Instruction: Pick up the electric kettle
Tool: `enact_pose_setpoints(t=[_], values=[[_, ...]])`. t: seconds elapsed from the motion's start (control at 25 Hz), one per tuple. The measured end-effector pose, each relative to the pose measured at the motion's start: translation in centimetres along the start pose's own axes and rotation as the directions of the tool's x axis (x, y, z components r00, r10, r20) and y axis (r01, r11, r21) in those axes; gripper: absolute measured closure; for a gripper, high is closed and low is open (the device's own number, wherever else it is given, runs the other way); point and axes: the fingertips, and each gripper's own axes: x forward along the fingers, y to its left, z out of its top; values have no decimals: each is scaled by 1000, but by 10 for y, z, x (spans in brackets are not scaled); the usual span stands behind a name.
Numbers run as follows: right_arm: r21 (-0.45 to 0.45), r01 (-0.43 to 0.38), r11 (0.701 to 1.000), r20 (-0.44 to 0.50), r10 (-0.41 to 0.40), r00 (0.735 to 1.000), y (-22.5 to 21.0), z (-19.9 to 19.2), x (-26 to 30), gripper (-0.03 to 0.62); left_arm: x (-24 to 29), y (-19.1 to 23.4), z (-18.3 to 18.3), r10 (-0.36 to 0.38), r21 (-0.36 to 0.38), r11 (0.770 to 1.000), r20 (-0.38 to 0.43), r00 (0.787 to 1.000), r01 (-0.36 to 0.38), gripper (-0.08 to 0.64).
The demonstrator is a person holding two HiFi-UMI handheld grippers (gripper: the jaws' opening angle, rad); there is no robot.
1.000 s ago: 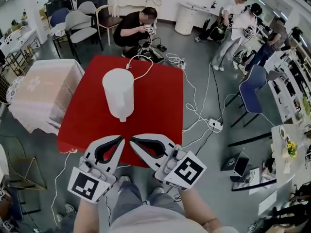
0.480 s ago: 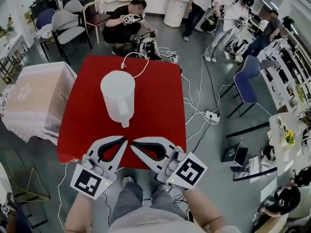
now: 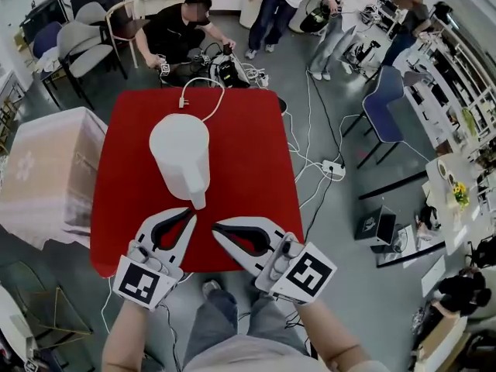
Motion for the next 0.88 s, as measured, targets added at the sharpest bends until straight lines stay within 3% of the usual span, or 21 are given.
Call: enact_pose_setpoints(t=[0.56, 0.88], values=[[10, 62, 998, -67, -62, 996, -17, -25, 7, 589, 30, 36, -41, -64, -2, 998, -52, 997, 64, 452], [29, 98, 995, -89, -95, 991, -29, -37, 5, 589, 52, 33, -56, -114, -2, 993, -46, 992, 114, 445]])
